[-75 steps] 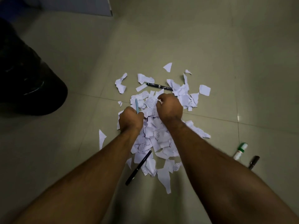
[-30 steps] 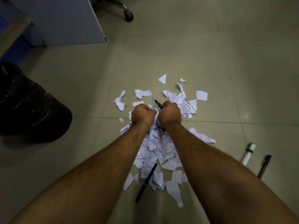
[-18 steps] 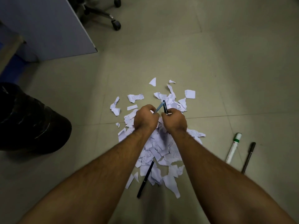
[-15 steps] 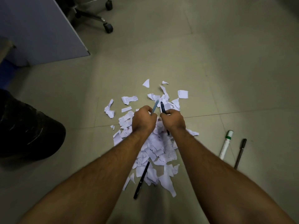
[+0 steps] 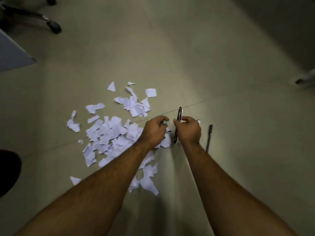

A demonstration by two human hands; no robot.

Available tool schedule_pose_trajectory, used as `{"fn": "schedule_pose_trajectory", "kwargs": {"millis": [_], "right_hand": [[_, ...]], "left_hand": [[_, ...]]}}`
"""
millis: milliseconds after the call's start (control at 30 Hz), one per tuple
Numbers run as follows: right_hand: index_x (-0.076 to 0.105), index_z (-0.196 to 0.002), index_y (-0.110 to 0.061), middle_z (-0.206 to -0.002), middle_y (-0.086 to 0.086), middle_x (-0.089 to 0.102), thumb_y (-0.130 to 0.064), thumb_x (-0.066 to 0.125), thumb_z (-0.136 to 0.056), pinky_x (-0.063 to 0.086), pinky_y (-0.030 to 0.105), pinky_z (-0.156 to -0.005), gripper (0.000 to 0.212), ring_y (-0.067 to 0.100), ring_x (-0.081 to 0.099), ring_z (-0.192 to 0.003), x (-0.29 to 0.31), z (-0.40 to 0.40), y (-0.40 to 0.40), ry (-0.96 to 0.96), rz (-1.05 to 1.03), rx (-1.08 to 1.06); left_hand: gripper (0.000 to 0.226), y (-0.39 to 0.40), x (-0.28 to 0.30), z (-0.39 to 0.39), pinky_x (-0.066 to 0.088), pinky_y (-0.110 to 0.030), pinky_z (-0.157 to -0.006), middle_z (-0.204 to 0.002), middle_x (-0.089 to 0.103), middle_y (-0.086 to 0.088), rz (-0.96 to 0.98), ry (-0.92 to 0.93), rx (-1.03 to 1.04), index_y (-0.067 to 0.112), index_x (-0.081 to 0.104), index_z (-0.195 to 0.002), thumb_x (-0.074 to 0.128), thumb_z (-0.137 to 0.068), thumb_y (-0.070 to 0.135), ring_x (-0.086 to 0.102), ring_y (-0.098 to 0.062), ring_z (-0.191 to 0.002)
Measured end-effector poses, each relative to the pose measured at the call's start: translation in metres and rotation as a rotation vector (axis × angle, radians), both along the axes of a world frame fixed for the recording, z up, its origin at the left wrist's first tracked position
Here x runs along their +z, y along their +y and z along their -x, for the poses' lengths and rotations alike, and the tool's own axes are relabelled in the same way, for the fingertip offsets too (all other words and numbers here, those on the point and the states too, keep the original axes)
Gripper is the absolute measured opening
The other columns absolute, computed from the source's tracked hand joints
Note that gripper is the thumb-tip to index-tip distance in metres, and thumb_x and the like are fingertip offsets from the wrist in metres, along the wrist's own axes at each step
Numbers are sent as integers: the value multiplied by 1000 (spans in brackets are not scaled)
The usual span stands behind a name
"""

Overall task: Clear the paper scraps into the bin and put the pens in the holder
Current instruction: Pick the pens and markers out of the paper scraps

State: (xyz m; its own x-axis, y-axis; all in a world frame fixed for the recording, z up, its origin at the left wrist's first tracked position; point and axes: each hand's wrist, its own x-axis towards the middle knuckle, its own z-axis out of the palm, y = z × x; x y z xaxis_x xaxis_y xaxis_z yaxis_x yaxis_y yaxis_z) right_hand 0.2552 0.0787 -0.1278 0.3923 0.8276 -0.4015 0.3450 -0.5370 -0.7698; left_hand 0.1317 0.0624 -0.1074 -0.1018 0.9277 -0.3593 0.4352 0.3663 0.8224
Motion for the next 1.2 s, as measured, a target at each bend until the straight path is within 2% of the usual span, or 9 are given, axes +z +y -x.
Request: {"fn": "schedule_pose_trajectory", "kwargs": {"millis": [67, 200, 333, 433, 633, 733, 933, 1100, 1200], "right_hand": [[70, -105, -17, -79, -3, 69, -35, 76, -80, 48, 26, -77, 31, 19, 66, -82, 0, -23, -12, -6, -15, -102], [70, -106, -18, -81, -4, 69, -35, 76, -81, 45, 23, -73, 32, 17, 65, -80, -7, -65, -32, -34, -1, -195], [71, -105, -20, -89, 0, 74, -33, 73, -82, 48, 25, -74, 27, 18, 65, -80, -12, -98, -47, -113, 32, -219], [72, -100, -21, -91, 1, 75, -34, 70, -82, 49, 27, -73, 22, 23, 68, -85, -19, -117, -53, -181, 88, -196], [71, -96, -22, -94, 1, 73, -30, 71, -78, 46, 25, -72, 19, 24, 67, -89, -29, -128, -40, -212, 160, -127], [67, -96, -23, -95, -2, 72, -34, 72, -76, 43, 23, -69, 23, 22, 66, -85, -30, -126, -31, -187, 184, -148], [68, -100, -20, -97, 0, 72, -34, 65, -86, 38, 22, -61, 20, 20, 62, -79, -22, -106, -35, -291, 111, -222], [70, -98, -20, -94, -1, 73, -29, 62, -88, 37, 21, -66, 16, 20, 67, -86, -2, -46, -42, -221, -5, -154], [72, -95, -19, -91, 2, 74, -26, 60, -89, 38, 20, -66, 15, 22, 68, -86, 2, -7, -50, -167, -34, -41]], "left_hand": [[39, -1, -6, -25, 61, -45, -73, -109, 69, -10, -13, -19, -125, 15, 66, -116, 44, -89, -2, 68, -30, -92], [44, -6, -15, -69, 48, -30, -101, -128, 65, -8, -79, 90, -365, 15, 61, -129, 49, -89, 0, 62, -24, -113], [45, -9, -22, -101, 40, -28, -106, -138, 57, -9, -92, 188, -520, 15, 54, -137, 50, -93, 7, 56, -24, -122], [47, -9, -32, -121, 38, -29, -107, -139, 55, -11, -112, 308, -646, 14, 50, -140, 51, -93, 10, 53, -26, -125], [34, -2, -47, -137, 50, -37, -91, -113, 62, -12, -170, 587, -844, 11, 58, -121, 59, -87, 9, 61, -29, -103], [33, 1, -49, -137, 48, -38, -87, -109, 62, -14, -217, 592, -800, 10, 57, -119, 51, -87, 4, 59, -32, -101], [34, -6, -46, -122, 46, -33, -93, -118, 66, -13, -163, 339, -443, 9, 63, -122, 52, -90, 10, 61, -30, -107], [24, -21, -32, -80, 47, -25, -75, -91, 71, -5, -58, 226, -100, 12, 69, -107, 58, -86, 13, 62, -20, -81], [20, -33, -28, -36, 44, -22, -76, -87, 66, 0, -10, 204, 37, 14, 70, -103, 60, -85, 13, 61, -17, -81]]}}
